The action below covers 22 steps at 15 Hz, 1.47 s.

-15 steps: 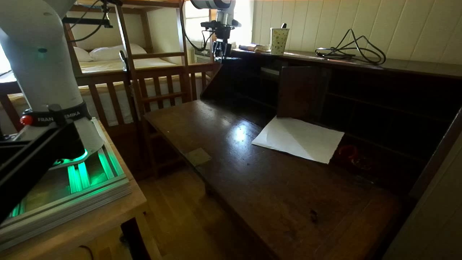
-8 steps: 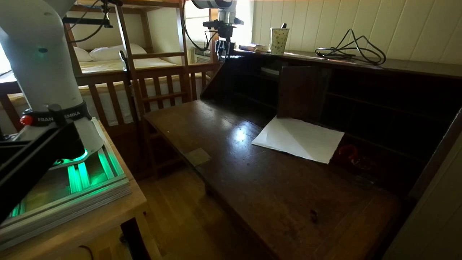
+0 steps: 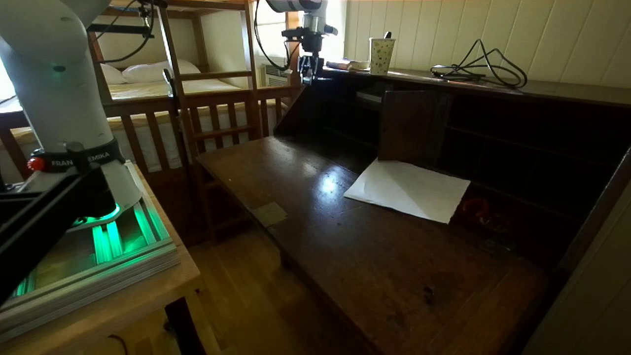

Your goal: Put the remote inside the topmost shelf on the left

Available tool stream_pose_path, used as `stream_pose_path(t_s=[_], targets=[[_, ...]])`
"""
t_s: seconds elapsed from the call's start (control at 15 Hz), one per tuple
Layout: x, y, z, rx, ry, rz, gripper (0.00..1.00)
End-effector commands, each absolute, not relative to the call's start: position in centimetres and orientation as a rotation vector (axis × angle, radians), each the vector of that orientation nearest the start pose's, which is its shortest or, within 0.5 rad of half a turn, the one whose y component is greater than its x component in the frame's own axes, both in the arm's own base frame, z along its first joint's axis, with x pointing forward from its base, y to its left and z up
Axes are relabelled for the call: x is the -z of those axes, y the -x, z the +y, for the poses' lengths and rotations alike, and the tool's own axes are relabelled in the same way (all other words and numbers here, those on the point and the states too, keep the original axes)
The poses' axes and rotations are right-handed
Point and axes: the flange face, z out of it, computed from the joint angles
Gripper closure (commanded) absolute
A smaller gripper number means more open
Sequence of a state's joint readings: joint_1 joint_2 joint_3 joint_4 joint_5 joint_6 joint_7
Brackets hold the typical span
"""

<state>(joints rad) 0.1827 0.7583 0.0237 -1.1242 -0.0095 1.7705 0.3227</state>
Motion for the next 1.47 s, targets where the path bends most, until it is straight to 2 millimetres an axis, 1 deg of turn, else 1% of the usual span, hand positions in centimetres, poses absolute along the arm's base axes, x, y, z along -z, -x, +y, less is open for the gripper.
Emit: stream_pose_path(t_s=[0.0,0.07,0.2,0.33,0.47,0.73,0.93,1.4], targets=[[-33.5,-74.4,15.2,-0.182,3.18,0.216,0.64],[-33.2,-74.7,15.2,-0.151,3.187,0.222,0.64],[-33.2,-75.5,15.5,-0.056,3.196,0.215,0.64],[-33.7,-76.3,15.8,0.043,3.203,0.213,0.64],[-34.0,-76.7,16.2,0.098,3.209,0.217,0.64],[-33.6,-77.1,16.9,0.1,3.217,0.23,0.64],[-33.2,-77.4,16.9,0.101,3.214,0.232,0.64],[-33.1,-78.2,16.7,0.147,3.219,0.22,0.64]])
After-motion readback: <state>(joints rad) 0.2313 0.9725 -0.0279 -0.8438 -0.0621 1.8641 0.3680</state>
